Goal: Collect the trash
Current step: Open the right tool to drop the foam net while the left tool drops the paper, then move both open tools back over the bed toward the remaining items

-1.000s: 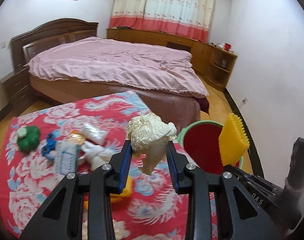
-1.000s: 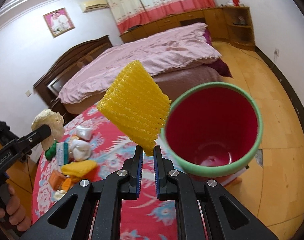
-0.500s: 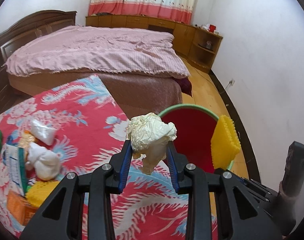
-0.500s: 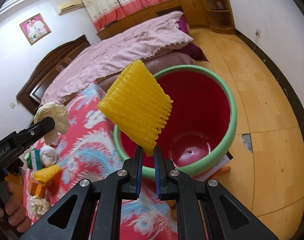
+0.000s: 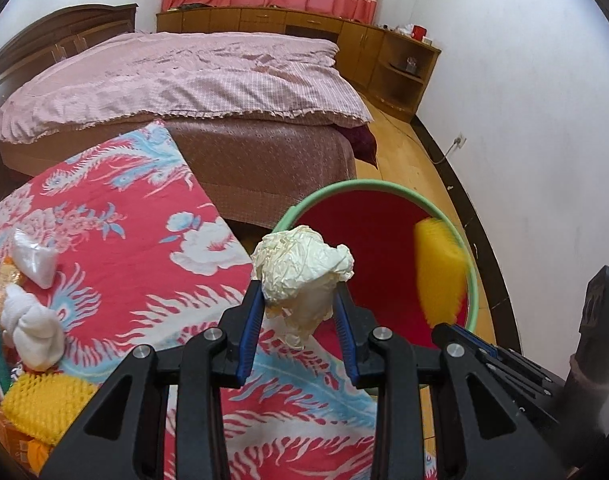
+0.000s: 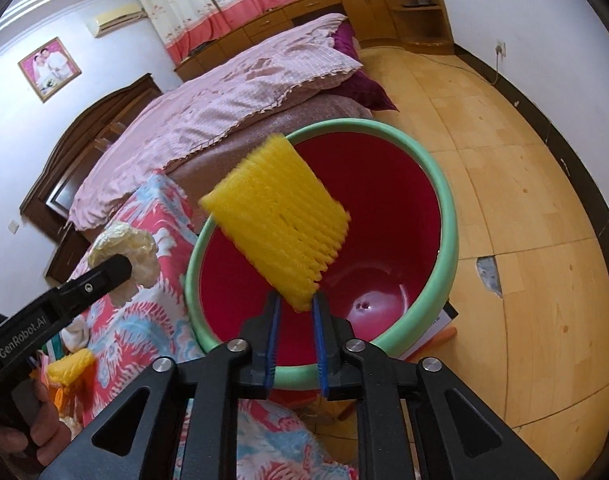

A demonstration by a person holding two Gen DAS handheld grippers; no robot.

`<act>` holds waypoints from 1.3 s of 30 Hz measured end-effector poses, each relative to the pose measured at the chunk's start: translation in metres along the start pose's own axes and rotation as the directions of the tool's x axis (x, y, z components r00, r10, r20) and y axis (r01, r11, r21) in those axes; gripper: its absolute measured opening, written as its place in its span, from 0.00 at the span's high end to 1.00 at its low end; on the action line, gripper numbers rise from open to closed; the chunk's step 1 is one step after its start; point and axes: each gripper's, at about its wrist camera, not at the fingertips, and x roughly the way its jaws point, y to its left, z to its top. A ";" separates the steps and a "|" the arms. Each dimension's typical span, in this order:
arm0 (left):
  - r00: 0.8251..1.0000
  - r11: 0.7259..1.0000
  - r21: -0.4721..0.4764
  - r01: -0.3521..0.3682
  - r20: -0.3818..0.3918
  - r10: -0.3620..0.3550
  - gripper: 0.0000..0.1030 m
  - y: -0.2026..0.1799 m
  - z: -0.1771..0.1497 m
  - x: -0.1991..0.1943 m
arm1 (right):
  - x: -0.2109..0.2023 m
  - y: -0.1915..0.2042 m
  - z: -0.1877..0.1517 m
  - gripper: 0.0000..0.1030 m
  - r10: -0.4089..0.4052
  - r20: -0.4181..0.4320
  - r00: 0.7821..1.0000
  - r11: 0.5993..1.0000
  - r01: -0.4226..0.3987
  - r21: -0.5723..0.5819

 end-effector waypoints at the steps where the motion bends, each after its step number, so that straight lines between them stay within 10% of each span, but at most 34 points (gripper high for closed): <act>1: 1.000 1.000 0.003 0.002 -0.003 -0.002 0.66 -0.001 0.000 0.002 | 0.000 -0.001 0.000 0.74 -0.007 -0.002 1.000 1.000 0.007 0.007; 14: 0.999 0.998 0.053 0.041 0.003 -0.041 0.48 -0.014 0.005 0.007 | -0.014 -0.011 0.002 0.71 -0.015 0.035 0.999 0.998 0.013 0.059; 39: 0.995 0.995 -0.093 -0.041 0.090 0.050 0.47 0.039 -0.015 -0.080 | -0.048 0.038 -0.016 0.54 0.060 0.056 0.997 0.998 -0.059 -0.027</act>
